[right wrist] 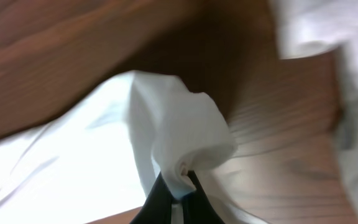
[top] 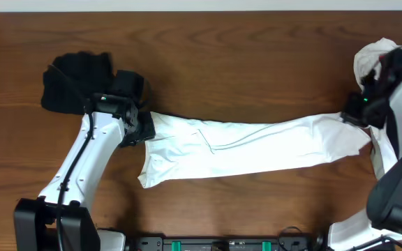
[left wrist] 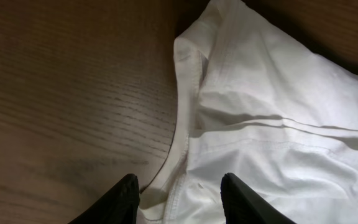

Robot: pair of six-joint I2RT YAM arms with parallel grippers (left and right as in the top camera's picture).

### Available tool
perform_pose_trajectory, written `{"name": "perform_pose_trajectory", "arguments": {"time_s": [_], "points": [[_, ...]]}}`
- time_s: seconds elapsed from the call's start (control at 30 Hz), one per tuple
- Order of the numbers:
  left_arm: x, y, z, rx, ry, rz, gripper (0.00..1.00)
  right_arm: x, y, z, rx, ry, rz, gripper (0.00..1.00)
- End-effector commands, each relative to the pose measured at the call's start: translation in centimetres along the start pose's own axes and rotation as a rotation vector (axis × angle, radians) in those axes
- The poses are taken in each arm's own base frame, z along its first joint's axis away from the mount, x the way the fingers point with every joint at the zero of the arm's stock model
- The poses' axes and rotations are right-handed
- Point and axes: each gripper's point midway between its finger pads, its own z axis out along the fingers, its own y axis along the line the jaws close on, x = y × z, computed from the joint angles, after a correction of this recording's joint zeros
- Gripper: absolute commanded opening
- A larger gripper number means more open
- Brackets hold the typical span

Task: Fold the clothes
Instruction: 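Fold the right end leftward toward the left gripper with the right gripper, then lower the folded right end onto the strip and open the right gripper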

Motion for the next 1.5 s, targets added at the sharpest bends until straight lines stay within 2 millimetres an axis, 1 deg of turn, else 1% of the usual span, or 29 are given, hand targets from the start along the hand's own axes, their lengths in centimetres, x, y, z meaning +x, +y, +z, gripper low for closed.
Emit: {"name": "perform_pose_trajectory", "arguments": {"time_s": [0.0, 0.1, 0.3, 0.5, 0.6, 0.8, 1.0, 1.23, 1.37, 1.47], "points": [[-0.3, 0.3, -0.3, -0.02, -0.02, -0.011, 0.45, 0.7, 4.3, -0.3, -0.091, 0.023, -0.041, 0.01], [-0.3, 0.3, -0.3, -0.02, -0.02, -0.011, 0.45, 2.0, 7.3, 0.0, -0.106, 0.05, -0.085, 0.01], [-0.3, 0.3, -0.3, -0.021, -0.018, -0.011, 0.45, 4.3, 12.3, 0.6, -0.111, 0.069, -0.175, 0.01], [-0.2, 0.4, -0.3, -0.022, -0.014, -0.011, 0.45, 6.5, 17.1, 1.1, -0.134, 0.059, -0.274, 0.01], [-0.2, 0.4, -0.3, -0.023, -0.013, -0.011, 0.45, 7.5, 18.8, 1.3, -0.143, 0.053, -0.324, 0.01], [0.0, 0.4, -0.3, -0.026, -0.008, -0.01, 0.45, 8.7, 20.6, 1.6, -0.121, 0.029, -0.373, 0.01], [0.0, 0.4, -0.3, -0.025, -0.007, -0.01, 0.45, 9.6, 22.7, 2.2, -0.149, 0.004, -0.394, 0.01], [0.1, 0.5, -0.3, -0.027, -0.003, -0.01, 0.45, 10.3, 24.0, 2.8, -0.167, -0.007, -0.428, 0.01], [0.1, 0.5, -0.3, -0.027, -0.003, -0.01, 0.45, 10.8, 24.5, 3.7, -0.159, 0.01, -0.446, 0.01], [0.1, 0.5, -0.3, -0.028, -0.003, -0.01, 0.45, 11.5, 24.8, 4.9, -0.147, 0.038, -0.462, 0.01]]}}
